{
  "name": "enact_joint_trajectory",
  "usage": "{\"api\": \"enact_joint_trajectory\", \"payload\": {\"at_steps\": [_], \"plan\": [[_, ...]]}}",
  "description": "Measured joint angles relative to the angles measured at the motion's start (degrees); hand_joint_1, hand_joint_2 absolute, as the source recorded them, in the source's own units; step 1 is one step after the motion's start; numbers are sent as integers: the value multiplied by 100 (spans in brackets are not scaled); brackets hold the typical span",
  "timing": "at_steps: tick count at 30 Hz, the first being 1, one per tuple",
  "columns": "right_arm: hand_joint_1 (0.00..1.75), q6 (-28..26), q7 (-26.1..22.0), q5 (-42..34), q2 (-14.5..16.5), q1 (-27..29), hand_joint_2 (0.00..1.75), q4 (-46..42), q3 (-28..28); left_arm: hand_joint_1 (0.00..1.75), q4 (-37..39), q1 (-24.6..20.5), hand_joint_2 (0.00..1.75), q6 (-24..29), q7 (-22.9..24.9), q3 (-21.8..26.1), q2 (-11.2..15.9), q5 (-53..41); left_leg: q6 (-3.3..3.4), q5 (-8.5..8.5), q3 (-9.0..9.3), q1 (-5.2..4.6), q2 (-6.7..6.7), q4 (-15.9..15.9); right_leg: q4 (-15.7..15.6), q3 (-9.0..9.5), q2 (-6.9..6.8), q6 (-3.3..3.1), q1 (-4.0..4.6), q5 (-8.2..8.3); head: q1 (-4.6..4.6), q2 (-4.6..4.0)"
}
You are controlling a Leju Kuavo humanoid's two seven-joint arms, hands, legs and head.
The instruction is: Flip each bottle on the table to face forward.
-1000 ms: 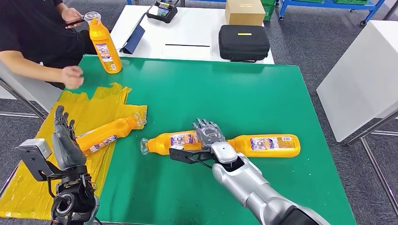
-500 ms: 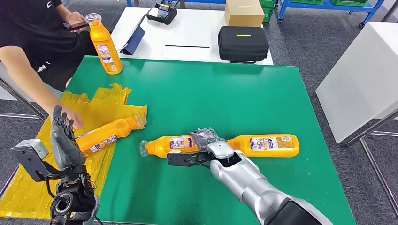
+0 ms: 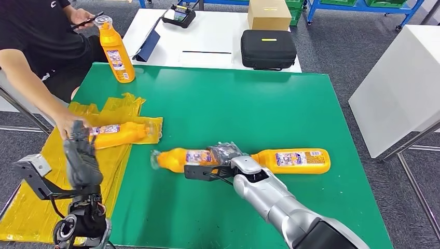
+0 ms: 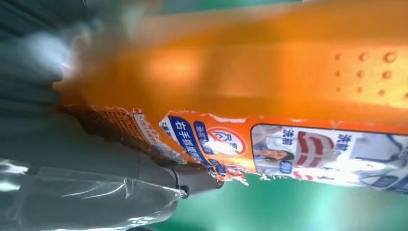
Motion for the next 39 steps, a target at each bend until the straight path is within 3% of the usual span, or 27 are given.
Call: {"api": "enact_joint_trajectory", "payload": {"at_steps": [2, 4, 9, 16, 25, 39], "plan": [[175, -520, -613, -475, -3, 189, 175, -539, -178, 0, -1, 93, 175, -484, 50, 12, 1, 247, 1, 1, -7, 0, -1, 1, 1, -9, 0, 0, 0, 1, -1, 0], [175, -745, -916, -872, -31, 444, 175, -1374, -345, 0, -2, 158, 175, -753, 76, 32, 2, 255, 1, 1, -10, 0, -8, 2, 1, -12, -6, 0, 0, -2, -2, 0], [175, -851, -1025, -1366, -177, 1087, 175, -3201, -535, 0, -2, 217, 175, -1162, 119, 93, 4, 265, 0, 0, -37, 0, -12, 1, 1, -34, -13, -1, 0, -5, -2, 0], [175, -951, -1109, -1576, -250, 1527, 175, -4106, -579, 0, -10, 216, 175, -1273, 83, 91, 5, 93, 0, 0, -42, -1, -12, 1, -1, -40, -12, 0, -1, -3, -2, 0], [175, -926, -796, -1819, -244, 1585, 175, -4171, -585, 0, -60, 112, 175, -1326, 85, -208, 5, -185, 1, 1, -44, 0, -12, 1, 0, -40, -12, 0, -1, -3, -2, 0], [175, -933, -653, -1667, 180, 1017, 175, -2703, -746, 0, -7, -374, 175, -1521, 272, -799, -1, -227, 2, 3, -45, 0, -11, 1, 1, -40, -12, 1, 0, -2, -2, 0]]}}
